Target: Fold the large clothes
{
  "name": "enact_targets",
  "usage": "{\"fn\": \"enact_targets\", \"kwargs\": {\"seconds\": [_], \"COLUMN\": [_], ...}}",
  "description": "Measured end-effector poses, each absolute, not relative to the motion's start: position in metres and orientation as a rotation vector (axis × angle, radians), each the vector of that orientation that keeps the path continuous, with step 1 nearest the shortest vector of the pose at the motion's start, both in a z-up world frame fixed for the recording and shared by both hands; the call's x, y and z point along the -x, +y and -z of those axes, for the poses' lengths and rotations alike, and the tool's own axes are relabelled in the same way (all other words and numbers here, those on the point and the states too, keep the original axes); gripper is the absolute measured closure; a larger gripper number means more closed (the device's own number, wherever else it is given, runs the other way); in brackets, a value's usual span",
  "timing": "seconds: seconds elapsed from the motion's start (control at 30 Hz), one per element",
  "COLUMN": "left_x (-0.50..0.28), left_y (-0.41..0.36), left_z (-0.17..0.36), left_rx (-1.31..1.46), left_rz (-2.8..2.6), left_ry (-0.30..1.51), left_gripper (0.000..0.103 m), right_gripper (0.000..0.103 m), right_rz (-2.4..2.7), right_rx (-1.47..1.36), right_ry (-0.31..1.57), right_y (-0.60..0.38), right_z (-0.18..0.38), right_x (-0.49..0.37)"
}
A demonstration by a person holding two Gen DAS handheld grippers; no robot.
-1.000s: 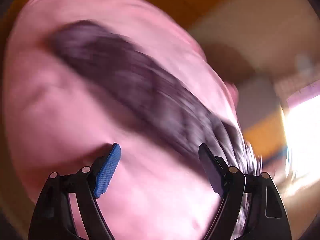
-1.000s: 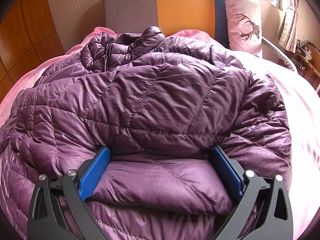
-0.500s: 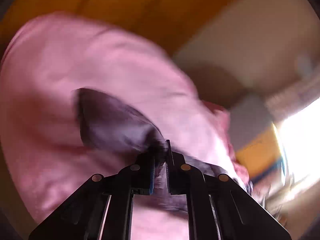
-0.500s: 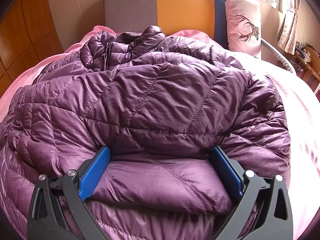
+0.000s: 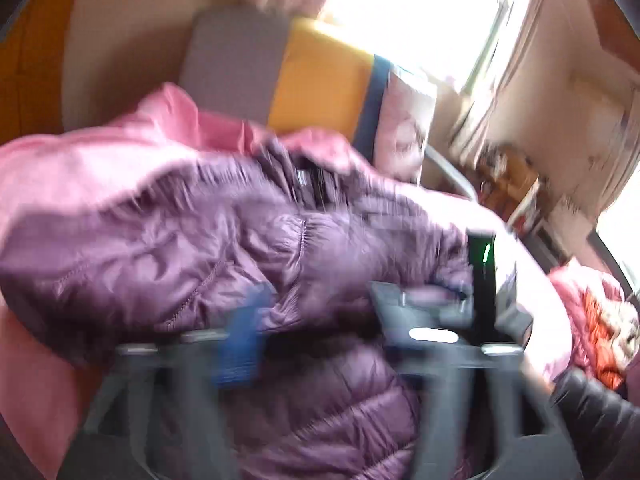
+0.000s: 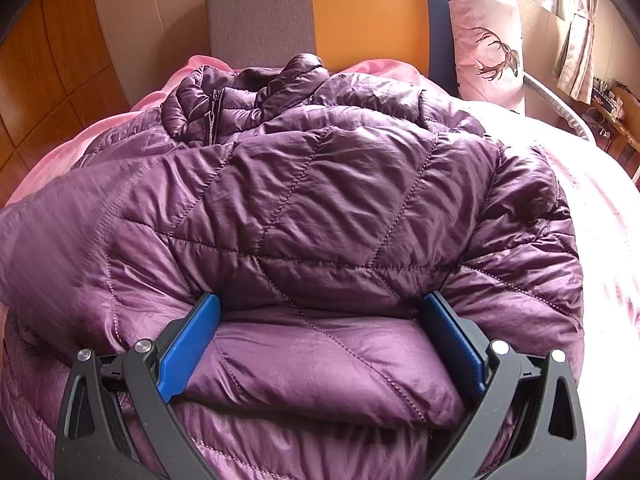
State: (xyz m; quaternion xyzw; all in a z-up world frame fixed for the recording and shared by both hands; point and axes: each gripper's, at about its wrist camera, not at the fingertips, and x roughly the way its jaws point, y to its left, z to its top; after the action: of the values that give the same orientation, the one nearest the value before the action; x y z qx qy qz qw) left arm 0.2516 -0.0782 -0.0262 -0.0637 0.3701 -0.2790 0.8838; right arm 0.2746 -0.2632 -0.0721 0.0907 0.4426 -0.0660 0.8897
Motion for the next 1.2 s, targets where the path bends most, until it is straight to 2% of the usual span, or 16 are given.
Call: {"fn": "enact_targets", "kwargs": {"seconds": [0.2, 0.27, 0.4, 0.57, 0.6, 0.63, 0.67, 0.7, 0.73, 0.97, 1.2], "left_x": [-0.229, -0.211, -0.195, -0.19, -0.189, -0.188, -0.188, -0.188, -0.187, -0.19, -0.223], "left_y": [-0.054, -0.026, -0.003, 0.004, 0.004, 0.003, 0.002, 0.002, 0.003, 0.008, 0.011], "left_z": [0.049, 0.056, 0.066, 0.079, 0.08, 0.081, 0.081, 0.081, 0.083, 0.075, 0.046], "left_rx": [0.234, 0.262, 0.295, 0.332, 0.33, 0.326, 0.321, 0.319, 0.319, 0.328, 0.311], "left_rz": [0.559, 0.524, 0.467, 0.448, 0.449, 0.449, 0.45, 0.451, 0.452, 0.461, 0.421], "left_ry": [0.808, 0.804, 0.8, 0.826, 0.824, 0.822, 0.825, 0.829, 0.834, 0.823, 0.766], "left_gripper": [0.025, 0.025, 0.025, 0.025, 0.025, 0.025, 0.025, 0.025, 0.025, 0.025, 0.025], "right_gripper": [0.006, 0.013, 0.014, 0.016, 0.027, 0.052, 0.064, 0.082, 0.088, 0.09, 0.09], "right_rz": [0.128, 0.129, 0.006, -0.216, -0.233, -0.251, -0.271, -0.275, -0.284, -0.329, -0.162], "right_rx": [-0.206, -0.221, -0.296, -0.299, -0.298, -0.3, -0.284, -0.26, -0.243, -0.201, -0.336], "right_ry": [0.902, 0.854, 0.732, 0.834, 0.895, 0.93, 0.943, 0.939, 0.93, 0.72, 0.621], "right_y": [-0.267, -0.269, -0.252, -0.186, -0.172, -0.162, -0.151, -0.143, -0.137, -0.143, -0.218], "right_z": [0.064, 0.051, 0.012, 0.01, 0.018, 0.023, 0.024, 0.02, 0.012, -0.086, -0.126], "right_x": [-0.271, -0.263, -0.243, -0.268, -0.279, -0.286, -0.29, -0.292, -0.292, -0.274, -0.272]}}
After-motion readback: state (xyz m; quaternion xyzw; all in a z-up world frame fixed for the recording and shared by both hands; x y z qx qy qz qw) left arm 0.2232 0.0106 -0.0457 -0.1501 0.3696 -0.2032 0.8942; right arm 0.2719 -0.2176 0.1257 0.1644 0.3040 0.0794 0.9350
